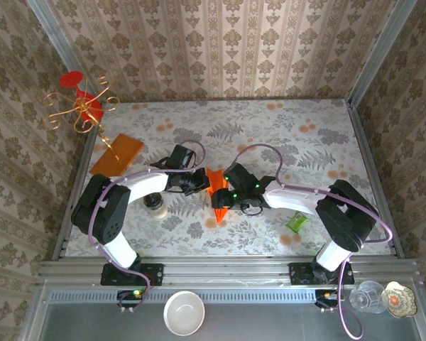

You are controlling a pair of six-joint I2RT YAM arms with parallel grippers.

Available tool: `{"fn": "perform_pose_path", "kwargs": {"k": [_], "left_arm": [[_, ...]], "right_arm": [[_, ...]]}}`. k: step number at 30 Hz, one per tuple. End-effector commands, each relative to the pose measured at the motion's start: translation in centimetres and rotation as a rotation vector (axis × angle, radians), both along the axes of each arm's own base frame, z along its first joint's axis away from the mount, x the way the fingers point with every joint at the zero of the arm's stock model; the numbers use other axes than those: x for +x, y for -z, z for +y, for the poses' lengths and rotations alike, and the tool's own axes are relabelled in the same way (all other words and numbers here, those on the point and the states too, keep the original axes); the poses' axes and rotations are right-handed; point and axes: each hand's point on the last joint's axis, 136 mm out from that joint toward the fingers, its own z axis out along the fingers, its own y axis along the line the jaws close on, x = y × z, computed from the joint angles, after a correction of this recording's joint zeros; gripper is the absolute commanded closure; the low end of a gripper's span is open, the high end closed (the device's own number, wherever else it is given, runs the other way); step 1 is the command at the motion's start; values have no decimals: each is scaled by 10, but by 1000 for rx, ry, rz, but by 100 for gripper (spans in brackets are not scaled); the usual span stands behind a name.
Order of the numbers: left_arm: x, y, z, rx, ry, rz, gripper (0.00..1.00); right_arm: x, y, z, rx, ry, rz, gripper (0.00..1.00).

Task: Fold a paper plane with a square sheet of paper (pick it up from the middle)

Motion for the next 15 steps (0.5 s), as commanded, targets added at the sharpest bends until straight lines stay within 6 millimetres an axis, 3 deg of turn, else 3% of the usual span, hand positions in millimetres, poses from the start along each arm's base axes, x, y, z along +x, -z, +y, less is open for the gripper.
{"fn": "perform_pose_path", "kwargs": {"k": [1, 5, 15], "left_arm": [[2, -12, -7, -20, 31, -29, 100], [1, -12, -8, -22, 34, -27, 100], [-1, -11, -8, -22, 38, -24, 100]], "right_arm": [[3, 5, 1, -54, 31, 15, 39], [7, 9, 6, -70, 38, 19, 41], [16, 22, -4, -159, 112, 32, 57]]}}
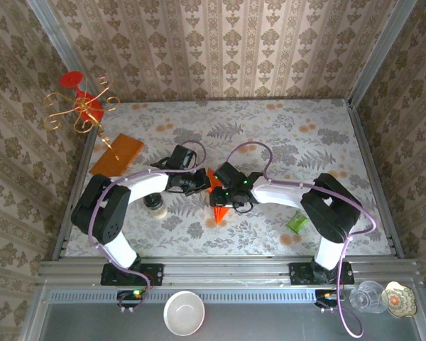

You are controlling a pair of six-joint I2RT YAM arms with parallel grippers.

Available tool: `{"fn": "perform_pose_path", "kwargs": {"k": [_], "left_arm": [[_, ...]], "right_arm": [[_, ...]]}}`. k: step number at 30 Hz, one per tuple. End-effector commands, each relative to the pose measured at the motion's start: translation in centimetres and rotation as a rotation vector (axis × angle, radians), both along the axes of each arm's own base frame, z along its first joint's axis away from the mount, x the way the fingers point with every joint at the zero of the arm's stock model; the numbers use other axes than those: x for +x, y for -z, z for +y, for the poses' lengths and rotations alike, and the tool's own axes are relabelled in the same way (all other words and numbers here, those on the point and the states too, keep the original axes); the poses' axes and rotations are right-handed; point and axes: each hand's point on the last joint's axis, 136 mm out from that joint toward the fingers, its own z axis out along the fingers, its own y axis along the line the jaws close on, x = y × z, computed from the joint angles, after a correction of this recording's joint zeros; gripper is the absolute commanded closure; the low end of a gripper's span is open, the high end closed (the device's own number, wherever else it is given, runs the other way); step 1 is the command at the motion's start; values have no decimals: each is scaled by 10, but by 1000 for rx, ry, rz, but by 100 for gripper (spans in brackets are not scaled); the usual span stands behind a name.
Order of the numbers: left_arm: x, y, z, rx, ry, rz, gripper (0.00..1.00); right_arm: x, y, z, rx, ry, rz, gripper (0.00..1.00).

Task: Fold a paper plane with a square sheet of paper (pick it up from the middle)

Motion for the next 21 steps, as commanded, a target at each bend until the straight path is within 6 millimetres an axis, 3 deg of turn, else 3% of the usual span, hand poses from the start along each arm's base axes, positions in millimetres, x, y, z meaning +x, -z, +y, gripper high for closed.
{"fn": "perform_pose_path", "kwargs": {"k": [1, 9, 21], "left_arm": [[1, -10, -5, -16, 29, -27, 100], [1, -10, -5, -16, 28, -25, 100], [1, -12, -5, -19, 26, -28, 97]], "right_arm": [[1, 5, -9, -55, 42, 6, 59], [3, 10, -14, -90, 68, 8, 69], [8, 17, -9, -96, 86, 29, 69]]}}
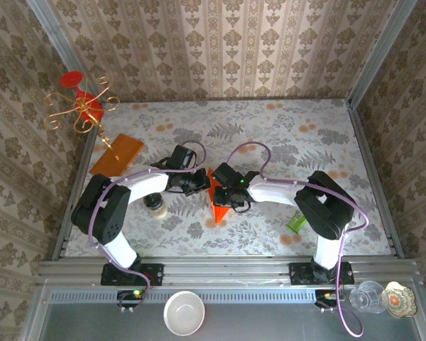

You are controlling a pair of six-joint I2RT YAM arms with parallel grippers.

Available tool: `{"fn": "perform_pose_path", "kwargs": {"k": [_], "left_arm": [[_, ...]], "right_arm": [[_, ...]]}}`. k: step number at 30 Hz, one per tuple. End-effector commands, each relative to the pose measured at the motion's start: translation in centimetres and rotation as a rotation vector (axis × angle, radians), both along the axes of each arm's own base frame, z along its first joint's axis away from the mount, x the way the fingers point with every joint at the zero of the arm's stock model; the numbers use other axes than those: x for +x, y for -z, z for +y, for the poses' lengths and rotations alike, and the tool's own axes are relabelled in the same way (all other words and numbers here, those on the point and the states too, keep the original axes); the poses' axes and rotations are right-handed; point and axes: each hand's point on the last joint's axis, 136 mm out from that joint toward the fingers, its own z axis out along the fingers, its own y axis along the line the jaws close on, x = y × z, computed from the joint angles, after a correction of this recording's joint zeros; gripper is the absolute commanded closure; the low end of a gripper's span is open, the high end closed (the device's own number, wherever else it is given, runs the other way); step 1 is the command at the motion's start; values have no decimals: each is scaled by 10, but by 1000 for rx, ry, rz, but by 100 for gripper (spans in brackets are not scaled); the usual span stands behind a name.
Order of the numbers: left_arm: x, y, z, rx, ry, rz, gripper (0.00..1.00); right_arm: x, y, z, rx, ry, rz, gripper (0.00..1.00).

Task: Fold a paper plane with a square sheet of paper (pick it up from the middle)

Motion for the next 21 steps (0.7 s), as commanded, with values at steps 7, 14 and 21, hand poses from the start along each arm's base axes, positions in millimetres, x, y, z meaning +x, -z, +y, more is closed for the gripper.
{"fn": "perform_pose_path", "kwargs": {"k": [7, 14, 21], "left_arm": [[4, -15, 14, 41, -18, -52, 70], [7, -19, 50, 143, -72, -87, 47], [9, -27, 77, 228, -85, -124, 38]], "right_arm": [[3, -4, -15, -102, 31, -7, 83], [6, -26, -52, -231, 13, -39, 97], [14, -32, -83, -273, -23, -13, 98]]}}
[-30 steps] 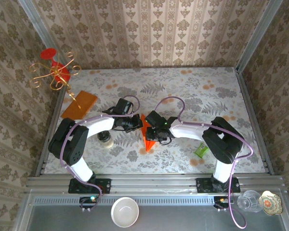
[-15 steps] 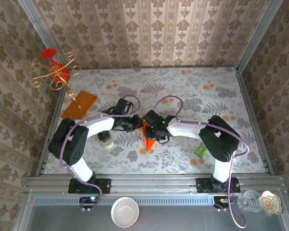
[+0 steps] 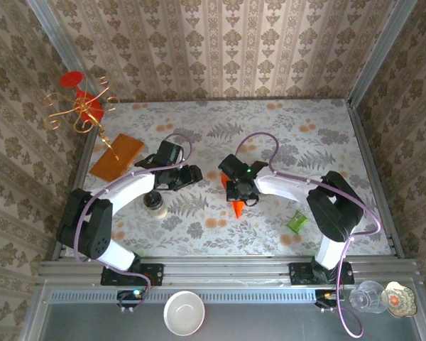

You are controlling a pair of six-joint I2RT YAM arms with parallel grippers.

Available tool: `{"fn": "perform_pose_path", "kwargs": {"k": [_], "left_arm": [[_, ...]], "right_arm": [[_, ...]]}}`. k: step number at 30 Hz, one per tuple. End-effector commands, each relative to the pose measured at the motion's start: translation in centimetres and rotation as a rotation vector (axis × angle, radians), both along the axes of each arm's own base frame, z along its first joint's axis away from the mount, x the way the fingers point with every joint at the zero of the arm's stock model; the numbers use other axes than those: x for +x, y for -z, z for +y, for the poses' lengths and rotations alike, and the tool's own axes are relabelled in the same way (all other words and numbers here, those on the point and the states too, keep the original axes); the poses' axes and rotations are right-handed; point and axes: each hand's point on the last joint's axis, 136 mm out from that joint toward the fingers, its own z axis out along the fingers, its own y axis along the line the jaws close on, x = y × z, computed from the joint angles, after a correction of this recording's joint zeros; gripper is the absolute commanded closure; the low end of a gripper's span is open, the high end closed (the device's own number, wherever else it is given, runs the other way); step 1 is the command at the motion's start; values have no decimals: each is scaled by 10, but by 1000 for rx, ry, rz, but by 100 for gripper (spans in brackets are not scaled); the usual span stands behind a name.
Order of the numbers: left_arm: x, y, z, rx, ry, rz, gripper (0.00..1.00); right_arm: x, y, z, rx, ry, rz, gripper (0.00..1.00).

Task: Fold a paper plane with a square sheet of paper (pick it up from the middle)

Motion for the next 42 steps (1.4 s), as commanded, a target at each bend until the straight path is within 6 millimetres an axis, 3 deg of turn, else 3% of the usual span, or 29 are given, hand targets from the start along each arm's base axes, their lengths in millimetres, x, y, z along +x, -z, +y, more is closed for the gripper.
{"fn": "perform_pose_path", "kwargs": {"k": [1, 13, 20, 28, 42], "left_arm": [[-5, -2, 21, 83, 4, -12, 37], [-5, -16, 38, 166, 23, -70, 17], [-7, -14, 40, 170, 24, -67, 14], [-9, -14, 37, 155, 32, -57, 13], [-8, -14, 36, 148, 26, -63, 9]], "right_arm": [[6, -9, -19, -43, -39, 8, 98], [99, -7, -36, -56, -82, -1, 98], [132, 3, -49, -62, -55, 14, 93], [143, 18, -49, -41, -26, 61, 79], [142, 41, -58, -108, -10, 93, 72]]}}
